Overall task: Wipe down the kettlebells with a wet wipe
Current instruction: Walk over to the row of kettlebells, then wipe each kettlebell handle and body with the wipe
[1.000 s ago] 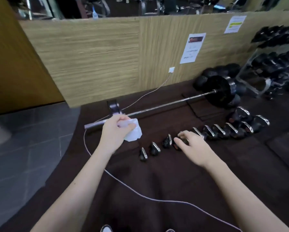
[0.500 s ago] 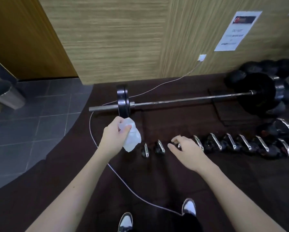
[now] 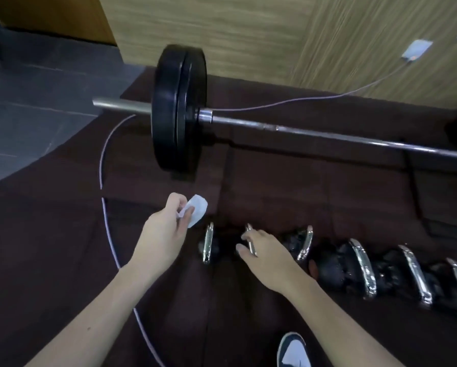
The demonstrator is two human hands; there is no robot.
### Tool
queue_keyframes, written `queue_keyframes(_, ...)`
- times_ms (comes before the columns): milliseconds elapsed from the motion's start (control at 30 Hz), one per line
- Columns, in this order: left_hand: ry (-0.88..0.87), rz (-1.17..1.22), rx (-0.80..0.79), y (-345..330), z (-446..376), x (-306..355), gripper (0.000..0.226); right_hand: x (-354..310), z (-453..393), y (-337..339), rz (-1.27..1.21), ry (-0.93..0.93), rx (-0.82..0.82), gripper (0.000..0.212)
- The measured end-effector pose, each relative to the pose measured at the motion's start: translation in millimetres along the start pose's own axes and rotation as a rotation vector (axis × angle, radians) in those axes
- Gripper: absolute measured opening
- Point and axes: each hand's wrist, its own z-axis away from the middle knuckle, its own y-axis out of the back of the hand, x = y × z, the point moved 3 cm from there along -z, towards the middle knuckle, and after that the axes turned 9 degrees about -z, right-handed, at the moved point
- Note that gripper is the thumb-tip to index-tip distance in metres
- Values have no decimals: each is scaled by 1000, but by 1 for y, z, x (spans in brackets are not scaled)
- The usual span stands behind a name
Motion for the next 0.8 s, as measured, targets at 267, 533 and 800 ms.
queue_keyframes(267, -223, -119, -209, -184, -18, -76, 12, 90, -110, -156, -174, -79, -48, 46)
queue_keyframes(533, -297, -146, -94, -241, -11, -103, 29, 147, -190, -214, -432, -96, 1, 38)
queue_keyframes(800, 6, -104, -273, -265, -69, -110, 42, 156, -203, -211, -588, -3, -88, 50)
